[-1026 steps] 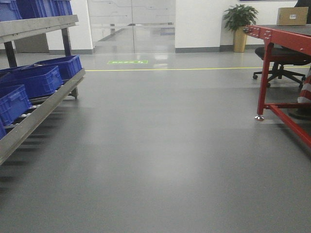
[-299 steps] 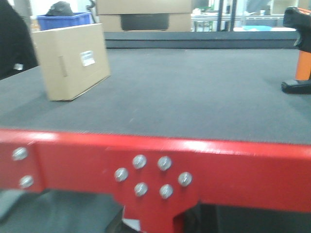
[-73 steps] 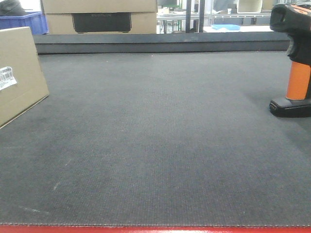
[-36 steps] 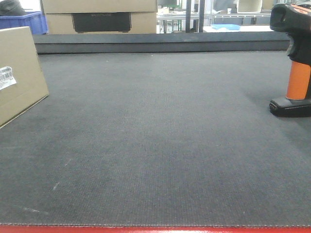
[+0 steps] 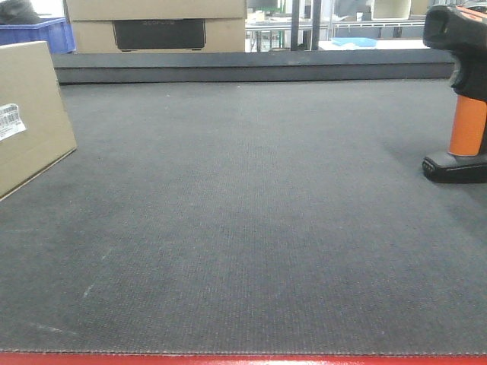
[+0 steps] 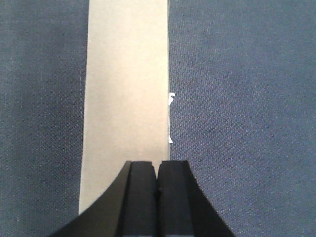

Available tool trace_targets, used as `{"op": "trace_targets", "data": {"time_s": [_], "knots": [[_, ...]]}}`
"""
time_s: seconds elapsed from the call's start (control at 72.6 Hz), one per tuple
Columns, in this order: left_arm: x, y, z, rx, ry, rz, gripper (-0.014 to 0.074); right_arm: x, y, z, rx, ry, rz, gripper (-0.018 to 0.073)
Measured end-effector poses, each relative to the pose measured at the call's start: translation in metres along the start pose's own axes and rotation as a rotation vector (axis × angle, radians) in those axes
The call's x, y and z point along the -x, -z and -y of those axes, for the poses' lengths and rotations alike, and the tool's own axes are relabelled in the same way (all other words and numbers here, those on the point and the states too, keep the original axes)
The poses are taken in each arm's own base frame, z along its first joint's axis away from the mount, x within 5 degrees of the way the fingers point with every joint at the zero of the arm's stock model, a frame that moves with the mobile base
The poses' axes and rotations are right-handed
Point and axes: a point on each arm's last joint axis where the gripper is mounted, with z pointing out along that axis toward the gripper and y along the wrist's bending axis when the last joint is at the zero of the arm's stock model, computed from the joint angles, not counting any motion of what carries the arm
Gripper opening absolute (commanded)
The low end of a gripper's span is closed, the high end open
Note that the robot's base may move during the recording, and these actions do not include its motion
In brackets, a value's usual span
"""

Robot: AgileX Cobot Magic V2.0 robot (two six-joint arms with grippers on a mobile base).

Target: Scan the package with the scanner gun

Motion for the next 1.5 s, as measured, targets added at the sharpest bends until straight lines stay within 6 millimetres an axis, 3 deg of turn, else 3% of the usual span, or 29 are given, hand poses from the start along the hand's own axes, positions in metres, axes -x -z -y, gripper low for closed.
{"op": "trace_targets", "data": {"time_s": [0.165,0.276,0.455,0.648,1.268,1.364,1.461,1.502], "knots": [[0.001,0.0,0.0,0.002,0.0,0.016,-0.0064,0.0,0.0,0.0,0.0,0.0,0.0,-0.0169],[0.003,0.0,-0.001,0.009,-0.003,0.031,0.0153,0.0,0.0,0.0,0.0,0.0,0.0,-0.0169],[0.004,0.0,-0.001,0.015,-0.008,0.044,0.0629,0.0,0.0,0.0,0.0,0.0,0.0,-0.0169],[0.005,-0.001,-0.005,0.051,-0.03,0.048,0.0475,0.0,0.0,0.0,0.0,0.0,0.0,-0.0169],[0.0,-0.077,-0.007,0.023,0.015,-0.195,0.0467,0.0,0.0,0.0,0.0,0.0,0.0,-0.0169],[-0.001,-0.078,-0.007,0.023,0.023,-0.202,0.0337,0.0,0.0,0.0,0.0,0.0,0.0,-0.0169],[-0.001,-0.078,-0.007,0.022,0.025,-0.203,0.0102,0.0,0.0,0.0,0.0,0.0,0.0,-0.0169],[-0.001,-0.078,-0.007,0.021,0.025,-0.204,-0.0041,0.0,0.0,0.0,0.0,0.0,0.0,-0.0169]]}}
